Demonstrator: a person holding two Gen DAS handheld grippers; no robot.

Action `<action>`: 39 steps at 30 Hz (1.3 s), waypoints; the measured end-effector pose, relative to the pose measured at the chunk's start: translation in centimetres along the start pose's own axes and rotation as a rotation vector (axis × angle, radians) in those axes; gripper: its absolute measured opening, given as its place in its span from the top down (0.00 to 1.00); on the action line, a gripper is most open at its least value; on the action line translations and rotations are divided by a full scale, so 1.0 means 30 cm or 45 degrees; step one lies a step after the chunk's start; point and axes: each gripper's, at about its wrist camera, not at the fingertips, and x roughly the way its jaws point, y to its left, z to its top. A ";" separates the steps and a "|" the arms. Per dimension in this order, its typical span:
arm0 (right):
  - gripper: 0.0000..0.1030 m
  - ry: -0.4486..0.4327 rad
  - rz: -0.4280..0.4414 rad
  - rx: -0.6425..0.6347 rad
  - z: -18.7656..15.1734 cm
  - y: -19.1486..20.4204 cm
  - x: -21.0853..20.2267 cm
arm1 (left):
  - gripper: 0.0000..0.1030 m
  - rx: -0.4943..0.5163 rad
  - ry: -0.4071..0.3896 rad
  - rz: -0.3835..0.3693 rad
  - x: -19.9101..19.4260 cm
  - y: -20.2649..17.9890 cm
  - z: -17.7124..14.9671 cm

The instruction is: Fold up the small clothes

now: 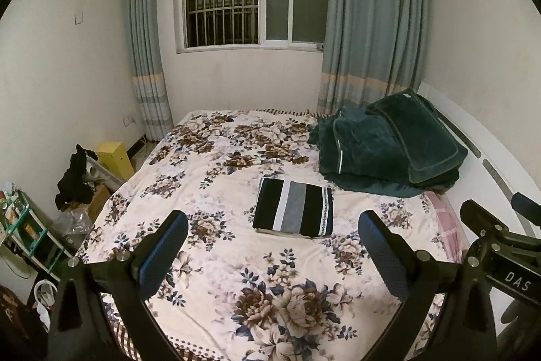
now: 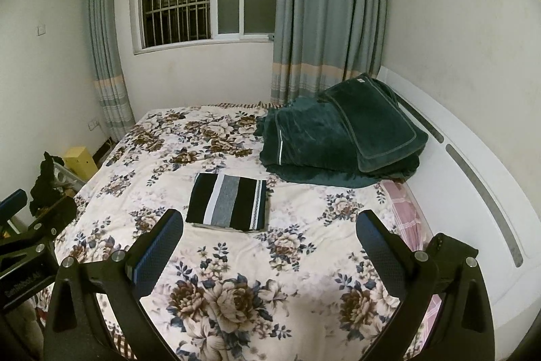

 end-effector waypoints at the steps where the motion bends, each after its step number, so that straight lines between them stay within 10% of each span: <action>1: 0.00 0.001 0.003 -0.003 0.003 0.001 0.004 | 0.00 0.000 0.001 0.000 0.004 0.000 -0.002; 39: 0.00 -0.004 0.004 0.000 -0.023 0.027 -0.046 | 0.00 -0.020 -0.029 0.023 -0.041 -0.020 -0.006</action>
